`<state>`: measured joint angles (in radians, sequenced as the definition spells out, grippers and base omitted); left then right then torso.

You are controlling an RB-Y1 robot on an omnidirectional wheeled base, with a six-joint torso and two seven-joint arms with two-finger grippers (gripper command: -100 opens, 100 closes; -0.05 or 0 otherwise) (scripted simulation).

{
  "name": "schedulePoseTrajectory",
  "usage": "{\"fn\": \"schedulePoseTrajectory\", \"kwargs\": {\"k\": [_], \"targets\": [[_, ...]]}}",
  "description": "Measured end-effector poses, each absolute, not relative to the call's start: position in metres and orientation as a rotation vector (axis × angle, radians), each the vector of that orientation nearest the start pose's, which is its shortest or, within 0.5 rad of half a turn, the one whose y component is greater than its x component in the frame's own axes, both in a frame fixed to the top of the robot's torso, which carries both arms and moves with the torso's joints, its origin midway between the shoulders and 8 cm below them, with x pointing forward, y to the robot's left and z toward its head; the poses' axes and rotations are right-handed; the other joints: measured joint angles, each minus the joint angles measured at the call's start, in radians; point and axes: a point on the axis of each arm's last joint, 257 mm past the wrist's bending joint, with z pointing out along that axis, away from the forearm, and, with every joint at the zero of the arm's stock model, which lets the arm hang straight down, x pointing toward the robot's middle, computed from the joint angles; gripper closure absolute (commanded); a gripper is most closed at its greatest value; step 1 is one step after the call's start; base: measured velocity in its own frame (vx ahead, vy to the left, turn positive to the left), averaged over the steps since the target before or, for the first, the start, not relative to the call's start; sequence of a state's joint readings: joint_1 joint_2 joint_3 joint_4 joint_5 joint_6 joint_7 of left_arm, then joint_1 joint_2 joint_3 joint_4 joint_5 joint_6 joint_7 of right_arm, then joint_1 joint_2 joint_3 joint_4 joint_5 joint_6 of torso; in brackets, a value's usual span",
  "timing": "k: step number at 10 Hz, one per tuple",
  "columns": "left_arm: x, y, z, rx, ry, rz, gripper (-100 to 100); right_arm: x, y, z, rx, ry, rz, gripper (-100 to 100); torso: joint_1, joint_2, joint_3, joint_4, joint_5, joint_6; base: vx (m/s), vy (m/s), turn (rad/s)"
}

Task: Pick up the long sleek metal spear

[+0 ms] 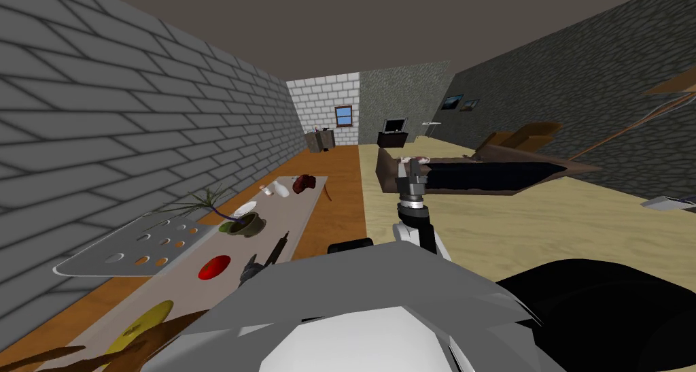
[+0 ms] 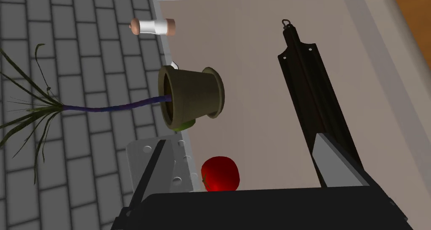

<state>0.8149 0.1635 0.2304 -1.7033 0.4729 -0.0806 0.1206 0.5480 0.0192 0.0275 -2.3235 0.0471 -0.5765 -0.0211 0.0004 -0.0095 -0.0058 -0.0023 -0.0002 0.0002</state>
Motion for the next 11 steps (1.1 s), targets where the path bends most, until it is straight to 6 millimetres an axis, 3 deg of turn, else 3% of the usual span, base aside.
{"fn": "schedulePoseTrajectory", "kwargs": {"k": [2,4,5,9,11], "targets": [[0.152,0.501,-0.432,-2.005,0.866,-0.657,-100,0.32,-0.267,0.042,0.589,0.567,1.32,0,0.0,0.002,0.001,0.0,0.0,0.0,0.11,-0.011,0.002],[0.133,0.506,-0.447,-2.077,0.833,-0.611,-100,0.32,-0.267,0.042,0.589,0.567,1.32,0,0.0,0.003,0.001,0.001,0.0,0.0,0.144,0.019,-0.003],[0.106,0.507,-0.467,-2.144,0.811,-0.563,-100,0.32,-0.267,0.042,0.589,0.567,1.32,0,0.003,-0.001,0.0,0.0,0.001,0.0,0.136,0.03,-0.002],[0.051,0.518,-0.492,-2.283,0.734,-0.462,-100,0.32,-0.267,0.042,0.589,0.567,1.32,0,0.001,0.003,0.002,0.001,0.0,0.0,0.103,0.006,-0.006],[0.036,0.523,-0.504,-2.341,0.691,-0.42,-100,0.32,-0.267,0.042,0.589,0.567,1.32,0,0.003,0.004,0.002,0.001,0.001,0.0,0.113,0.043,-0.018]]}}
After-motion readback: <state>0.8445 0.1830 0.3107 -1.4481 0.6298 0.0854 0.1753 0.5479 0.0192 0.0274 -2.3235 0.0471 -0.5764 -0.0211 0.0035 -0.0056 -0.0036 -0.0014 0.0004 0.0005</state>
